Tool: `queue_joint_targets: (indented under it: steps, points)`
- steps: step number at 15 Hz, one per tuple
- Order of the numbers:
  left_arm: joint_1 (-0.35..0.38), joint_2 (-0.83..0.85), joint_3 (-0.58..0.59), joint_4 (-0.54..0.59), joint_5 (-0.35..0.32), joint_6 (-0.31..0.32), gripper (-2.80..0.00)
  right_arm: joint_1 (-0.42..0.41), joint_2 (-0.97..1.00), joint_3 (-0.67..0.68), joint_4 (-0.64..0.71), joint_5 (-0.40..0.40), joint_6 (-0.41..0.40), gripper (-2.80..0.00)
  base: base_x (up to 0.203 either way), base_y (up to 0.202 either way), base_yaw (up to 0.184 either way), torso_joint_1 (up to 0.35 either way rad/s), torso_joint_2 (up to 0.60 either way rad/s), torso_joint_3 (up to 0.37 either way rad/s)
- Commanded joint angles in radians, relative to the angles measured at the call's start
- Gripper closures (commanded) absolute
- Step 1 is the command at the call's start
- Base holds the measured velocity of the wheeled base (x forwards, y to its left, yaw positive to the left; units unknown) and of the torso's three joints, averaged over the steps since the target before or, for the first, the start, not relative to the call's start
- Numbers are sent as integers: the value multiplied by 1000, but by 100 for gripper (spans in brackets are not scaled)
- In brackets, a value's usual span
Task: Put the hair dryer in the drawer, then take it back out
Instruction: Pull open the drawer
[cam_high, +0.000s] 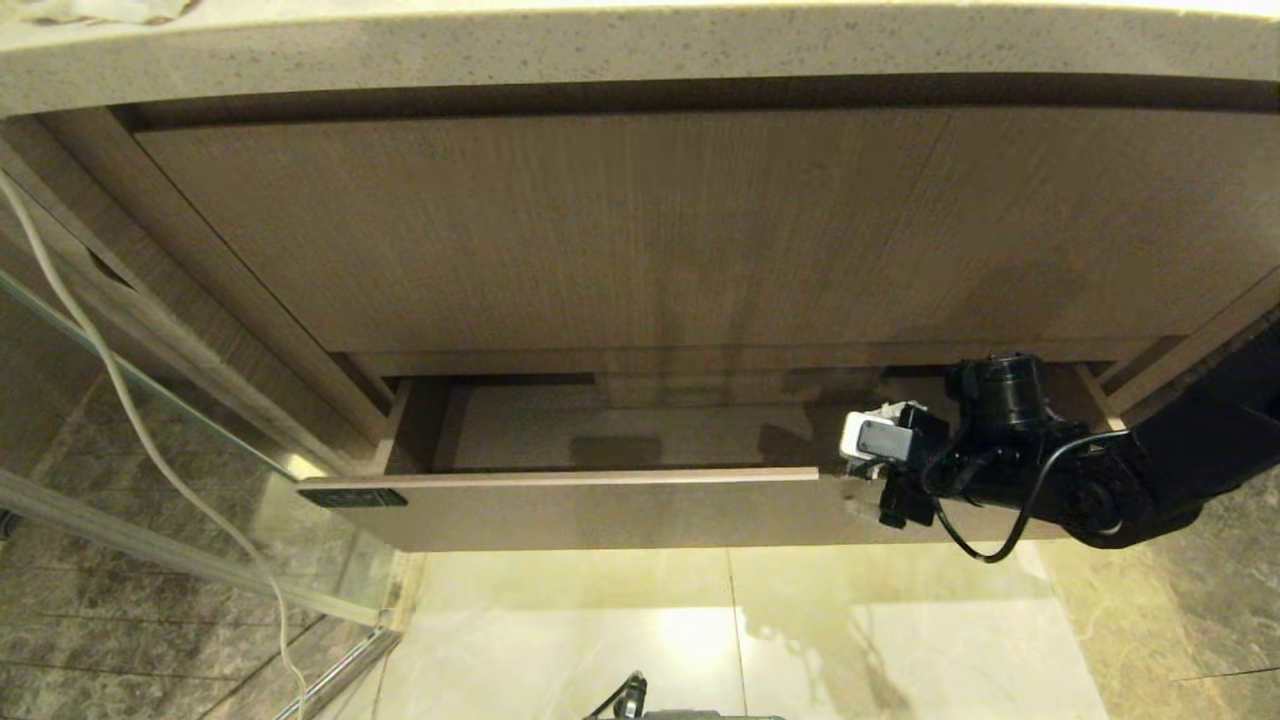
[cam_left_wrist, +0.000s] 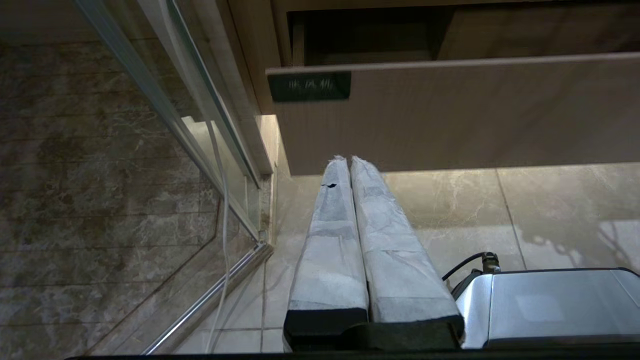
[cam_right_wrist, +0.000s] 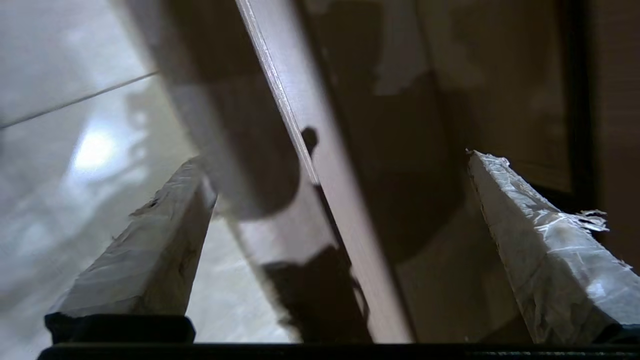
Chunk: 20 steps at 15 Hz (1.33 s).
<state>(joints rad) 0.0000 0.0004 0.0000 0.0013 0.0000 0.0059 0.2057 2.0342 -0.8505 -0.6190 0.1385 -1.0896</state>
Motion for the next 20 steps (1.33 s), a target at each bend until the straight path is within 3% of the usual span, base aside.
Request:
queue_joint_targets:
  steps: [1,5,9,11,15,17,18,20]
  points:
    - [0,1,2,0,0,0,0,0,-90,18,6,2,-7,-280,0,0,0,0,0,0]
    - [0,0,2,0,0,0,0,0,-312,122,158,16,-10,-280,0,0,0,0,0,0]
    - [0,0,2,0,0,0,0,-29,-588,320,285,18,0,-280,0,0,0,0,0,0]
    - [0,1,2,0,0,0,0,-74,-686,392,318,18,58,-280,0,0,0,0,0,0]
    - [0,1,2,0,0,0,0,-111,-797,409,428,16,455,-280,0,0,0,0,0,0]
    - [0,1,2,0,0,0,0,-122,-875,410,454,5,591,-280,0,0,0,0,0,0]
    - [0,1,2,0,0,0,0,-130,-922,418,480,-9,630,-13,0,0,0,0,0,0]
    - [0,1,2,0,0,0,0,-139,-990,425,564,-31,662,0,0,0,0,0,0,0]
